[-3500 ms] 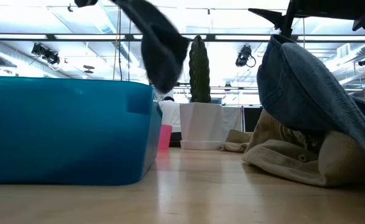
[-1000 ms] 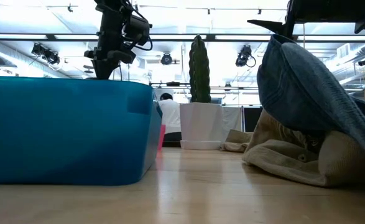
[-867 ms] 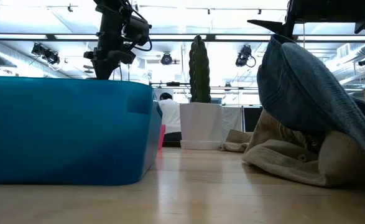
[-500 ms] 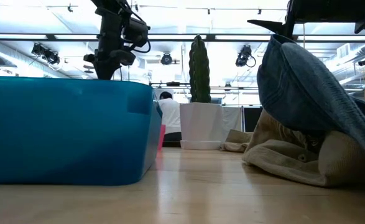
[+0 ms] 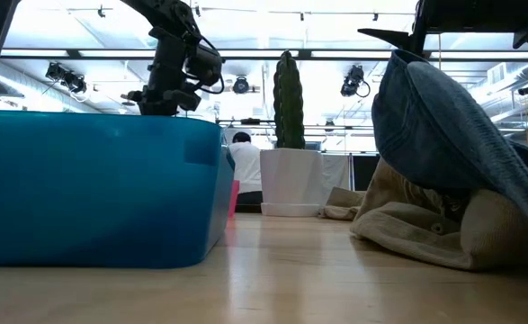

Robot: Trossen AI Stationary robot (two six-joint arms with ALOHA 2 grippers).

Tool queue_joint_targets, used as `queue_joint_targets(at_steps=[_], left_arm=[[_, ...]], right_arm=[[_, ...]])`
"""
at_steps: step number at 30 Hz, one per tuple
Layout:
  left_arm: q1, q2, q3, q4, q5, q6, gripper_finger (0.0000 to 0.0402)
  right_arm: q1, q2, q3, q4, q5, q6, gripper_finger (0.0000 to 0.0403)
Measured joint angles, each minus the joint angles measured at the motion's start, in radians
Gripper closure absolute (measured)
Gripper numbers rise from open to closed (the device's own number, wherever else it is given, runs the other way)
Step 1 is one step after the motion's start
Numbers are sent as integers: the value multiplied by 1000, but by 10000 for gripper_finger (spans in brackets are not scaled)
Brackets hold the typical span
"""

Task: Pick & Place hat
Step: Put the top blue cap into the pink bin

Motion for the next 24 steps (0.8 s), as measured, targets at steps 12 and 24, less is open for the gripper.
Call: queue_joint_targets(at_steps=[12,24], left_arm=[[-15,0,0,29,-14,28,338],[-18,0,0,26,167,63,112]], right_arm=[[0,0,0,-1,0,-11,150],[0,0,0,-7,0,-11,150]])
